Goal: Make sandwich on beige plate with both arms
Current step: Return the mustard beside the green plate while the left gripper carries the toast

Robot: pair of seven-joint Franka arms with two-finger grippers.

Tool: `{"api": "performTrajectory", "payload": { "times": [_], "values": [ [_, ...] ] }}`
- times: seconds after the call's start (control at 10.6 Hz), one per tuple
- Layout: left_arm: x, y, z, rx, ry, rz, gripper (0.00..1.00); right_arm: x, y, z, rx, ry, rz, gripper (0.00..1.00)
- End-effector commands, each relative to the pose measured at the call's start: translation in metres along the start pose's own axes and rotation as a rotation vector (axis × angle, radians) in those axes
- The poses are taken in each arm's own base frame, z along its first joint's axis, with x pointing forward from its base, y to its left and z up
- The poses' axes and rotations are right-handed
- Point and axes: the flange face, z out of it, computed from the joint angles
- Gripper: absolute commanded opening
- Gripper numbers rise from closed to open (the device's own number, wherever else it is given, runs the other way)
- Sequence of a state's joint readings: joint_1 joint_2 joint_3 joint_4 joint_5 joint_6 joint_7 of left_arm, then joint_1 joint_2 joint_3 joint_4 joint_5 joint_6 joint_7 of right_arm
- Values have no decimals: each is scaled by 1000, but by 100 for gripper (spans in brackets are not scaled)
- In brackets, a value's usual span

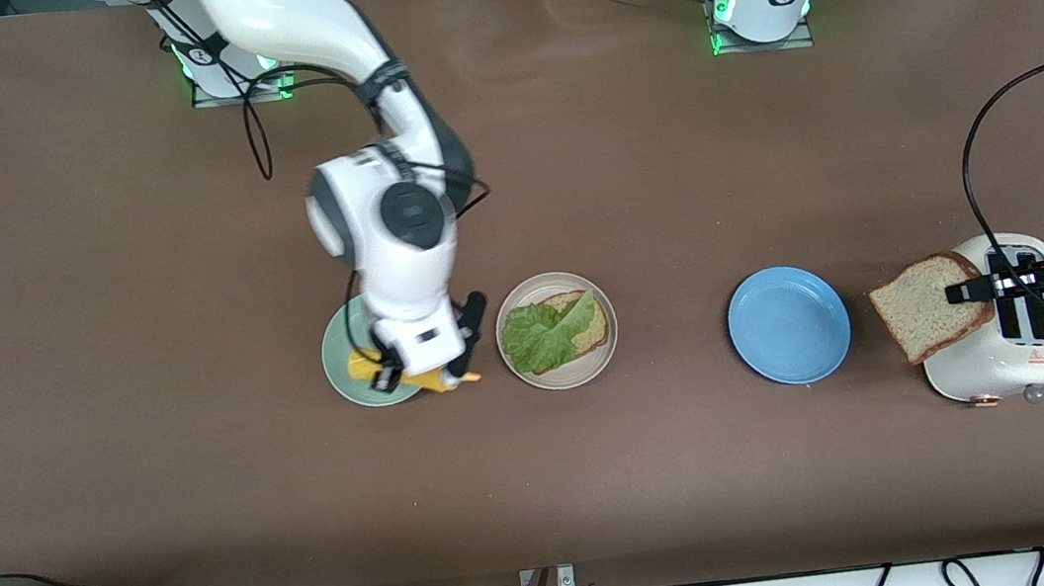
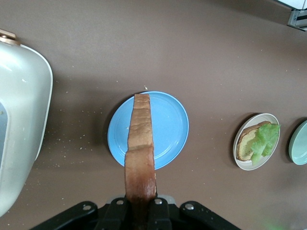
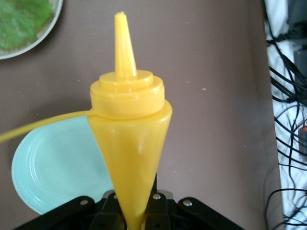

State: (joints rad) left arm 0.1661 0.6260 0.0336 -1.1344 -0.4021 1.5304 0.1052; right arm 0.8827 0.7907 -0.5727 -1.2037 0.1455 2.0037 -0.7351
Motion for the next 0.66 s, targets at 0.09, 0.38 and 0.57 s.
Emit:
{"api": "performTrajectory", "payload": {
  "times": [0.09,0.38,0.57],
  "values": [
    [-3,6,-6,-24,0,-2,0,-82,80,-15,168,205,134,0],
    [-2,10,-4,-26,-2,-7,0,-146,132,5,270,367,229,0],
    [-2,18,-1,-25,-7,-8,0,-186,153,20,305,461,233,0]
  ]
}}
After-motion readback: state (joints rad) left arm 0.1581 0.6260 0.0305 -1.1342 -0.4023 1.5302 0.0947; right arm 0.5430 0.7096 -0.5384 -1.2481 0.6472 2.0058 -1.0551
